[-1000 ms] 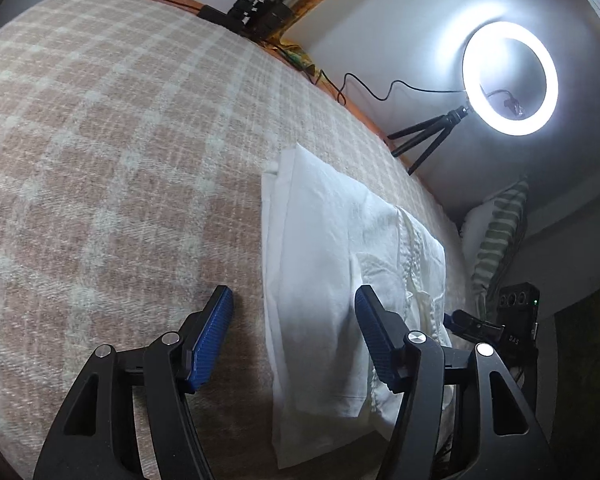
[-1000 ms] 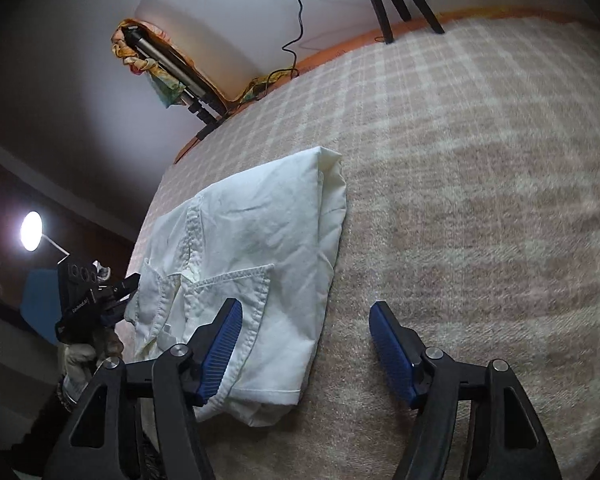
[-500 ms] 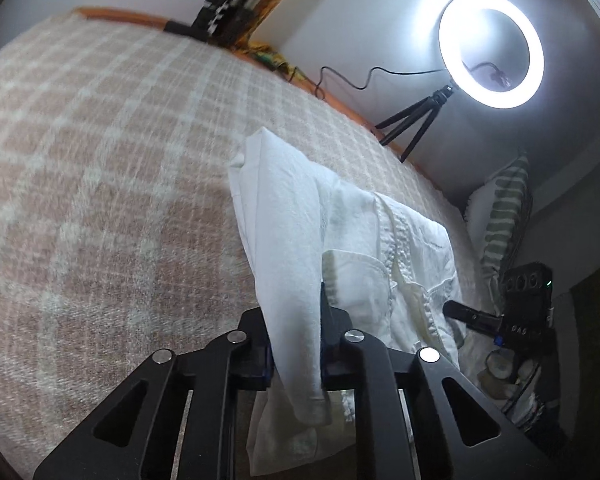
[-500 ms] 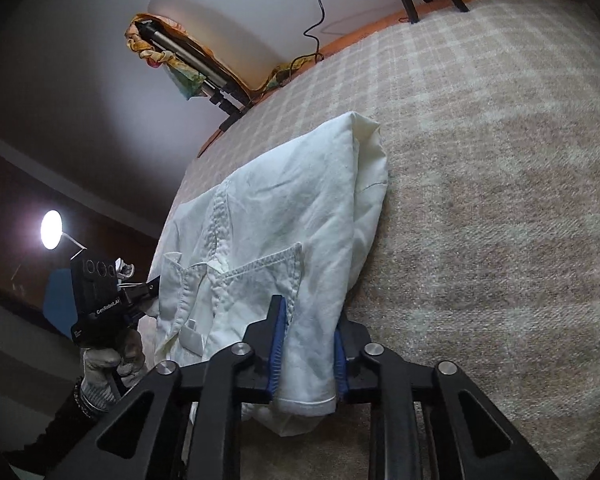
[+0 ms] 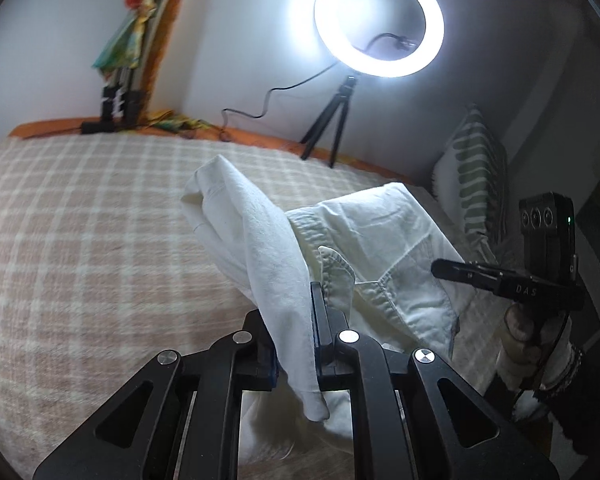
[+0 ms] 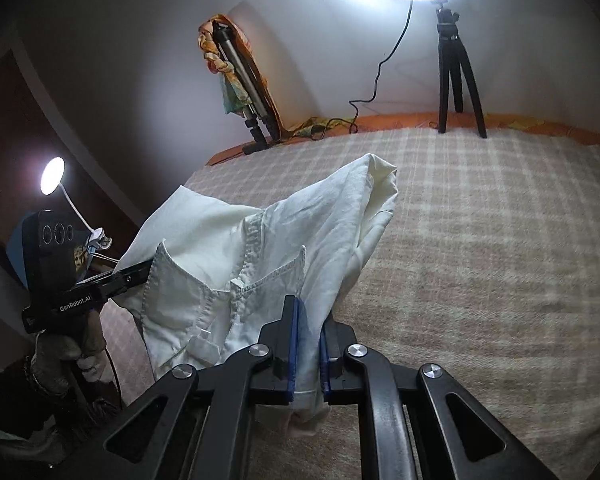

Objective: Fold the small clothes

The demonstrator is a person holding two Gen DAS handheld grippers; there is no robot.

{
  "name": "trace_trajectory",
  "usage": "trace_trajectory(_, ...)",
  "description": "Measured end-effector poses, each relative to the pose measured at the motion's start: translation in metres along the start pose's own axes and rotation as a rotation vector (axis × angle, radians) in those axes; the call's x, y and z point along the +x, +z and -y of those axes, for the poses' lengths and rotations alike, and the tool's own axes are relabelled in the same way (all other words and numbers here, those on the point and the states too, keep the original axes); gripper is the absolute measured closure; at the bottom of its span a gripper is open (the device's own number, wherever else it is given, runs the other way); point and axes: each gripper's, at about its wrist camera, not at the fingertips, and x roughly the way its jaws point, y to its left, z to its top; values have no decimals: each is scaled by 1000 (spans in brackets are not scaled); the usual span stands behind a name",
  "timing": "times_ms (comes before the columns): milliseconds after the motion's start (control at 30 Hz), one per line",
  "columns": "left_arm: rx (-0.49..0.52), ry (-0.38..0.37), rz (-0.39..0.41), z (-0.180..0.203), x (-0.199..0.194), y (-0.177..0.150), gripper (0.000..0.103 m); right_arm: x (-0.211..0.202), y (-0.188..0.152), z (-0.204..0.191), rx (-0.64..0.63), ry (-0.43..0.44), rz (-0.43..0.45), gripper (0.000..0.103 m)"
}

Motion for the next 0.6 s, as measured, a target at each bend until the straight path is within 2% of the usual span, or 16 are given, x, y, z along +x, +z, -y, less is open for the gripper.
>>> trace_trajectory(300,107,-80,1,60,40,18,93,-46,3,37,-19,-102,57,96)
trace_trajectory(600,164,-133,-23,118,109,38,93,-87,14,97,5,-208,107,97)
